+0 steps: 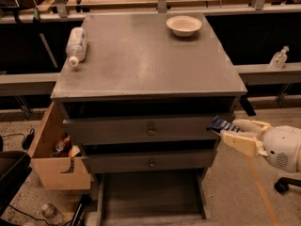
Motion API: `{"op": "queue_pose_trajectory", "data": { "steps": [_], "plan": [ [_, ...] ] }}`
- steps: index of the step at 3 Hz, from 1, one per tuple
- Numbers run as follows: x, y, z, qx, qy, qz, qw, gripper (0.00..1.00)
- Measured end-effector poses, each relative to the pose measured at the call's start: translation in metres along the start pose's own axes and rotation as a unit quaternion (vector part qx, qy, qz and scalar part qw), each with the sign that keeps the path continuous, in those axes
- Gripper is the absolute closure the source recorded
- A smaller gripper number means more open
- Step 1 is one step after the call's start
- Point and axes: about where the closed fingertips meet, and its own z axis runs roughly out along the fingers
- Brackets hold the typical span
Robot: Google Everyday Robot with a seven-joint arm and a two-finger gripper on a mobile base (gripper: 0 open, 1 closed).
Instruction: Place rxbar blueberry into bottom drawer
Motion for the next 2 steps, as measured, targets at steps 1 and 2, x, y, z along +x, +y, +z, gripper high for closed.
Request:
{"op": "queue_pose_trajectory", "data": {
  "steps": [1,2],
  "plan": [
    [0.000,0.000,0.000,0.000,0.000,0.000,1.0000,1.00],
    [0.024,0.006,0.009,0.010,0.023,-0.011,0.9996,1.00]
  ]
}}
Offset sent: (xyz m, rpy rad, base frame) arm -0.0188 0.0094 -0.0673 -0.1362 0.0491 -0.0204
